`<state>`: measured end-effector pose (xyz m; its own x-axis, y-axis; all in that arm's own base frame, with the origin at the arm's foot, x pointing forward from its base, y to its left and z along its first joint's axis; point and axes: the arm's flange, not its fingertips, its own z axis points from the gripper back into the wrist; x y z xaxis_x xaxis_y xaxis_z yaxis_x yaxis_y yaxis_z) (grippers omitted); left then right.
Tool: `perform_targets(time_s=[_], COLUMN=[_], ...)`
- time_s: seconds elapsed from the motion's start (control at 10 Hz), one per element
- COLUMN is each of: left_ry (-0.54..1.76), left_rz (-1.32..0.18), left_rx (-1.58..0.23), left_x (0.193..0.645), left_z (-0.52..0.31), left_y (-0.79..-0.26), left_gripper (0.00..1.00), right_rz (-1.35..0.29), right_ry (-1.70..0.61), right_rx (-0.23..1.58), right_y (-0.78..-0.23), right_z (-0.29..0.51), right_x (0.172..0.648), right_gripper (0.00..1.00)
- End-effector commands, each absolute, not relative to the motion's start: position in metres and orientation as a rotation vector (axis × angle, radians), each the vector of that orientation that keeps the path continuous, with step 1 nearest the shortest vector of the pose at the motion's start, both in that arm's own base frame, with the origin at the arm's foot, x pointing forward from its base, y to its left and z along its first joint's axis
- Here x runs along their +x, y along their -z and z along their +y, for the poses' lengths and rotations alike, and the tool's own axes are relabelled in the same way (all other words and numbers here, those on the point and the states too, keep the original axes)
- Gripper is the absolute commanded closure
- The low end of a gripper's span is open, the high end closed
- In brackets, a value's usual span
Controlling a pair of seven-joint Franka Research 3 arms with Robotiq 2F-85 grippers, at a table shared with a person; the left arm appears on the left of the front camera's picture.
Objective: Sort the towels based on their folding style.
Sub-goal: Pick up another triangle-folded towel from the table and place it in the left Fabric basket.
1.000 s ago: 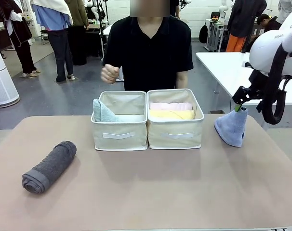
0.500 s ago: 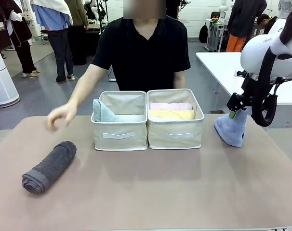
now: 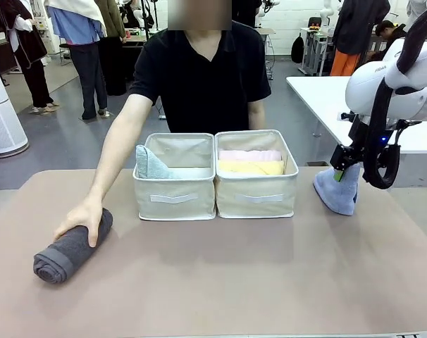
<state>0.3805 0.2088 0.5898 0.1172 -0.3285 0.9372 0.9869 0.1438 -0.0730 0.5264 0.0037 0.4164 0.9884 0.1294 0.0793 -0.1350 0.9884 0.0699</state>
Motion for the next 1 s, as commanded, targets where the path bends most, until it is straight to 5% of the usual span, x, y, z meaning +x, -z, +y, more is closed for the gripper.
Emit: perform_targets(time_s=[0.0,0.1,0.2,0.9], left_ry=[1.203,1.203,1.203,1.203], left_rz=[-0.963,-0.963,-0.963,-0.963], left_rx=[-0.909,-0.909,-0.909,-0.909], left_x=[0.378,0.378,0.378,0.378], left_z=[0.209,0.209,0.209,0.209], left_y=[-0.588,-0.588,-0.588,-0.588], left_gripper=[0.0,0.0,0.0,0.0], right_rz=[-0.065,-0.065,-0.066,-0.124], right_ry=[-0.147,-0.146,-0.146,-0.117], right_rx=[0.097,0.099,0.1,0.082], right_y=[-0.416,-0.415,-0.415,-0.438], right_z=[0.001,0.001,0.001,0.002], right_x=[0.532,0.533,0.533,0.519], right_gripper=[1.0,0.64,1.0,1.0])
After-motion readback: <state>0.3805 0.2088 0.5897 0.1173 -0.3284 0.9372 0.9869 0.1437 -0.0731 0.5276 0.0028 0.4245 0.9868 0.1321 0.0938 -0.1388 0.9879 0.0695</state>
